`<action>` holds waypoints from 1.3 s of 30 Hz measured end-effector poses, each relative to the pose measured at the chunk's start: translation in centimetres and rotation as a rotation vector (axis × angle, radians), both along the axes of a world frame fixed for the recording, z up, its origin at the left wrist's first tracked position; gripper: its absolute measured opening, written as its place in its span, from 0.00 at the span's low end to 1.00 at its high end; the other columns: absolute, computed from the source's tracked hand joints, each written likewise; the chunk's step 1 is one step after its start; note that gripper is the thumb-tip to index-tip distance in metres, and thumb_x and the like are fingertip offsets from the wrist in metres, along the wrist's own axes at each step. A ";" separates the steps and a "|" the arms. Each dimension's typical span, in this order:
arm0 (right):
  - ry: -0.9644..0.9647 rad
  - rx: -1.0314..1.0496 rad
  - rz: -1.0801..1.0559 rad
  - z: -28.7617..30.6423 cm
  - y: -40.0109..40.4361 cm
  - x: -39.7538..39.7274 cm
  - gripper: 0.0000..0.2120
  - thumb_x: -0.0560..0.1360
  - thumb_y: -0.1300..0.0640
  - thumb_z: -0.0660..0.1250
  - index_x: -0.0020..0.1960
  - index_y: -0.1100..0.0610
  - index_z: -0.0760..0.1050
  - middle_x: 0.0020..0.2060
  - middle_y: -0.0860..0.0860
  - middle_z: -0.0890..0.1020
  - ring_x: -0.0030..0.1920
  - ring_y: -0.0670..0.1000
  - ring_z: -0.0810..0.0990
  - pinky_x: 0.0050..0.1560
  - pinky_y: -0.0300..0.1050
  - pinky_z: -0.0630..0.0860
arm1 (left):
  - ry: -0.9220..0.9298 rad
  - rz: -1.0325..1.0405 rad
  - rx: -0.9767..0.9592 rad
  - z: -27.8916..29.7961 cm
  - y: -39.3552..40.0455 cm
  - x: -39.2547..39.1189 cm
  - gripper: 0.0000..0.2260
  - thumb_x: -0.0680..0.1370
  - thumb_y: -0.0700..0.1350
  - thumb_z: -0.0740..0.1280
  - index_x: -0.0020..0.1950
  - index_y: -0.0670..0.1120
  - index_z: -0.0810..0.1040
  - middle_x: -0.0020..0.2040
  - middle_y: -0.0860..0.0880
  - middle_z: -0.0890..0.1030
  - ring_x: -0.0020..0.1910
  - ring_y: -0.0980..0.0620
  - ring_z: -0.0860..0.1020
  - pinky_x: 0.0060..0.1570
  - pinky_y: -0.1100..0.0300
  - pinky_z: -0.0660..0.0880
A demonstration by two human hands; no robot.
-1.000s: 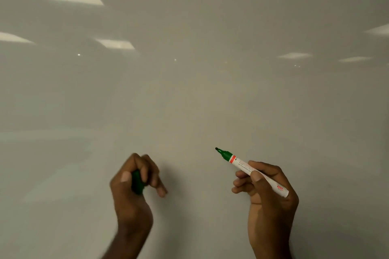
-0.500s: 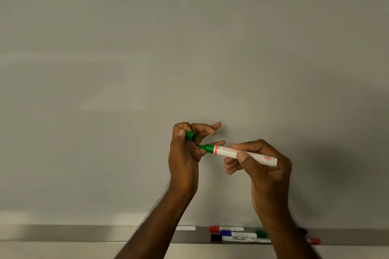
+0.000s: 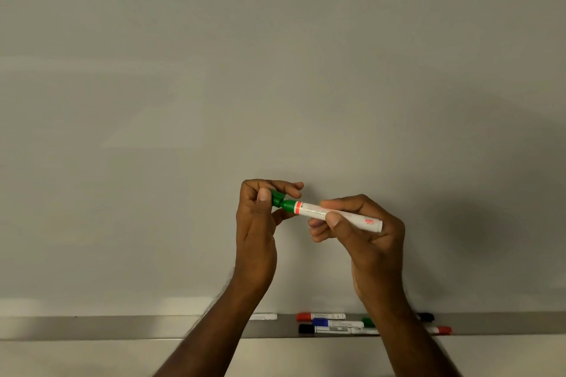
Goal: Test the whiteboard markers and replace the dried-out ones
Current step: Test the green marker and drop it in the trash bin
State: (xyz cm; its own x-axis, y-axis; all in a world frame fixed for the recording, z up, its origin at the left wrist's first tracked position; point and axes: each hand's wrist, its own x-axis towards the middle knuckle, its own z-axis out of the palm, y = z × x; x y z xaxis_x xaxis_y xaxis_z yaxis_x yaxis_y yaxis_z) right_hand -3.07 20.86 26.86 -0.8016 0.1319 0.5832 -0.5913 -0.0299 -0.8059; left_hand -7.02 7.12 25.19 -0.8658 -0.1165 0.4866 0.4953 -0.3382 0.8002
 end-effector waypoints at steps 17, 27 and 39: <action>-0.077 0.242 0.044 0.5 1.4 -1.2 0.07 0.75 0.58 0.68 0.53 0.54 0.81 0.43 0.47 0.87 0.36 0.52 0.86 0.37 0.40 0.82 | -0.062 -0.047 0.132 1.2 -0.4 0.5 0.13 0.77 0.52 0.65 0.50 0.41 0.75 0.56 0.42 0.85 0.60 0.42 0.82 0.52 0.50 0.81; -0.295 0.195 0.209 1.1 3.5 -1.5 0.09 0.77 0.58 0.65 0.54 0.56 0.82 0.40 0.57 0.87 0.29 0.53 0.81 0.28 0.41 0.76 | 0.036 -0.153 -0.080 1.2 -1.6 0.0 0.06 0.80 0.40 0.68 0.52 0.38 0.77 0.54 0.42 0.86 0.57 0.43 0.83 0.54 0.54 0.81; -0.354 0.501 -0.220 -0.2 10.4 4.4 0.14 0.72 0.56 0.72 0.58 0.49 0.81 0.49 0.41 0.86 0.53 0.44 0.84 0.51 0.35 0.80 | 0.258 -0.323 -0.628 -0.4 3.0 -1.8 0.11 0.72 0.46 0.75 0.54 0.48 0.85 0.49 0.54 0.86 0.50 0.53 0.84 0.45 0.60 0.82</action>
State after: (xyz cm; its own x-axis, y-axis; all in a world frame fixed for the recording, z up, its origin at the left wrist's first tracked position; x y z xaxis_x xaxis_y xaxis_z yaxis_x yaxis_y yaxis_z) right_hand 1.30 31.31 26.64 -0.9417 0.0955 0.3225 -0.2372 0.4912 -0.8381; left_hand -8.83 10.07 24.81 -0.6595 0.4907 0.5695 0.6463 -0.0167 0.7629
